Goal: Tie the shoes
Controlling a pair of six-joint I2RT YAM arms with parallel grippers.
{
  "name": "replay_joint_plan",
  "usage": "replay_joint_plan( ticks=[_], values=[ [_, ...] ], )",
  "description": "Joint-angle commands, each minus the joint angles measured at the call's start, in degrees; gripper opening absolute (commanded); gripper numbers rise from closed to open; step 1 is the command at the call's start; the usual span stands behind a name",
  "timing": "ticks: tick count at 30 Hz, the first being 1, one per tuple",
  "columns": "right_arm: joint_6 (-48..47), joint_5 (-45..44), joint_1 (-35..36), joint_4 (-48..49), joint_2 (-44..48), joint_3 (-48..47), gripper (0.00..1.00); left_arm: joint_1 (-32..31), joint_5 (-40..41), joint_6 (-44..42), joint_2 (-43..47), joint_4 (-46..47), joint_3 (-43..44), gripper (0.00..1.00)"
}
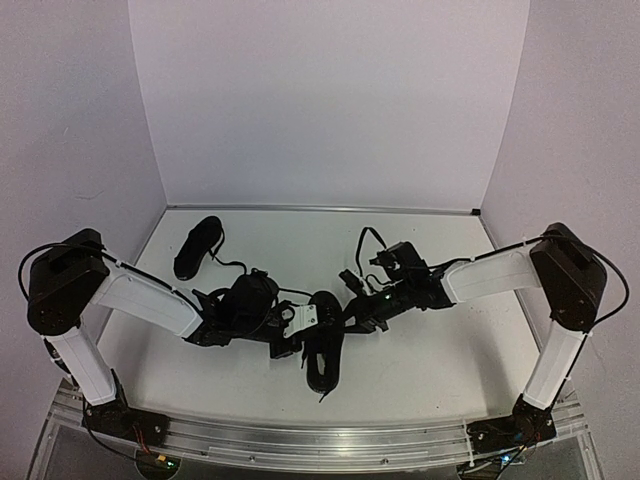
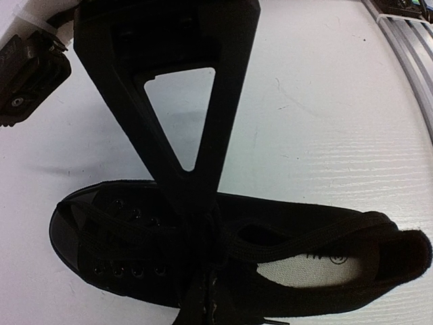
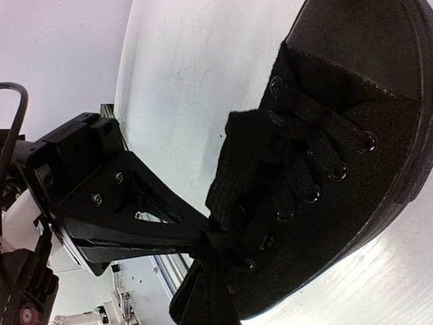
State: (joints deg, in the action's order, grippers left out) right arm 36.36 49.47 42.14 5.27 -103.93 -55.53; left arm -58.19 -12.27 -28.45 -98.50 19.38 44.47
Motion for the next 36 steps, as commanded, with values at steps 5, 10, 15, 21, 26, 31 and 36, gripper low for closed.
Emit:
replay_joint_plan(
  ticks=[5,10,15,21,26,31,36],
  values=[
    [-1.24,-0.6,-0.48,-0.82,2.96,-0.46,0.0,-0.08,0.42,0.94,1.14,-0.85,0.82,0.0],
    [-1.74,0.16,-0.48,-1.22,2.14,-0.36,0.0,-0.08,0.39,0.67,0.72,-1.15,1.25,0.0],
    [-2.02,-0.2,-0.48,-1.58,2.41,0.27,0.0,-0.08,0.34,0.51,0.51,-1.17,1.32,0.0],
    [-2.26,-1.55,-0.89,-2.15,4.02,0.34,0.0,-0.08,0.58,0.5,0.88,-1.45,1.02,0.0],
    [-2.21,-2.23,-1.08,-2.36,4.73,0.45,0.0,-0.07,0.78,0.53,1.15,-1.86,0.88,0.0],
    [-2.18,-2.21,-1.18,-2.37,4.79,0.34,0.0,-0.09,0.75,0.53,1.13,-2.05,1.07,0.0],
    [-2.41,-1.27,-1.1,-2.37,4.04,0.54,0.0,-0.29,0.21,0.1,1.4,-3.41,1.83,0.0]
  ],
)
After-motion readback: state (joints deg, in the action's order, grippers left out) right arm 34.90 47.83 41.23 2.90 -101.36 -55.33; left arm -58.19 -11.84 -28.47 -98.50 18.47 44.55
